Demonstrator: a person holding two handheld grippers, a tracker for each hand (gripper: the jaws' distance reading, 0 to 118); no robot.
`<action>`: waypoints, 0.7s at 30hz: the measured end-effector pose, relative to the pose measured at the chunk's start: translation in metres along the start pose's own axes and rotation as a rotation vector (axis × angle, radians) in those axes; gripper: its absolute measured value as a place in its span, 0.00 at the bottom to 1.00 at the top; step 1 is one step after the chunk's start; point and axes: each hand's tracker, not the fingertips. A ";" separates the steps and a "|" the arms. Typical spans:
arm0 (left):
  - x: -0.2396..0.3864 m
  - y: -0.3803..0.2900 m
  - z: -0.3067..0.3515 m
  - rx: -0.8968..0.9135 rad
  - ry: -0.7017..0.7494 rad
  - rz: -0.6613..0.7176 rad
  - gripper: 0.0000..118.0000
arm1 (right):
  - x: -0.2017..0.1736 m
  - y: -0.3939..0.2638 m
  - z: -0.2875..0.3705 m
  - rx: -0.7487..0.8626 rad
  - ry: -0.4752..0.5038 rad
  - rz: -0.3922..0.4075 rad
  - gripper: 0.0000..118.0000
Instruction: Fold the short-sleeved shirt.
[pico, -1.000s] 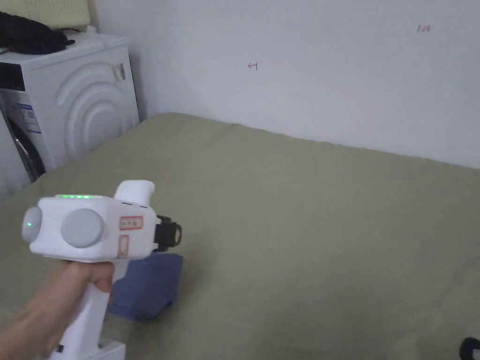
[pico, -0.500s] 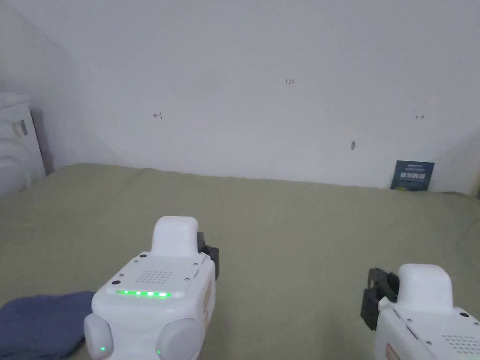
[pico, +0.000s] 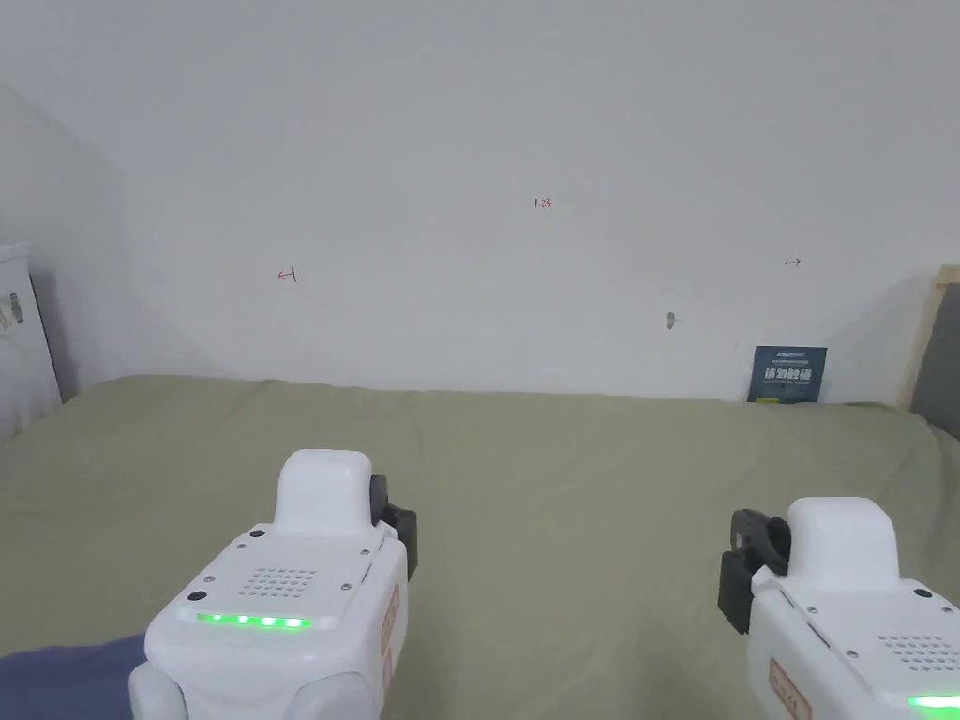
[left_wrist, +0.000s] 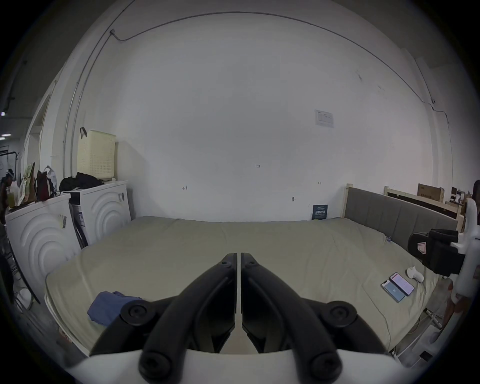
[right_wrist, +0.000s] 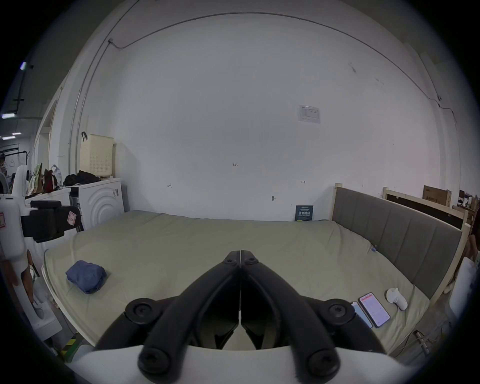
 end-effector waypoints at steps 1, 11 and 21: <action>0.002 0.000 -0.001 -0.006 0.000 -0.008 0.03 | 0.001 0.002 -0.001 -0.002 0.002 0.000 0.00; -0.012 -0.003 -0.014 0.005 0.048 -0.008 1.00 | 0.011 0.000 -0.006 0.032 -0.061 0.011 1.00; -0.007 0.017 -0.011 -0.040 0.088 -0.090 1.00 | 0.011 0.004 -0.009 -0.005 -0.062 0.029 1.00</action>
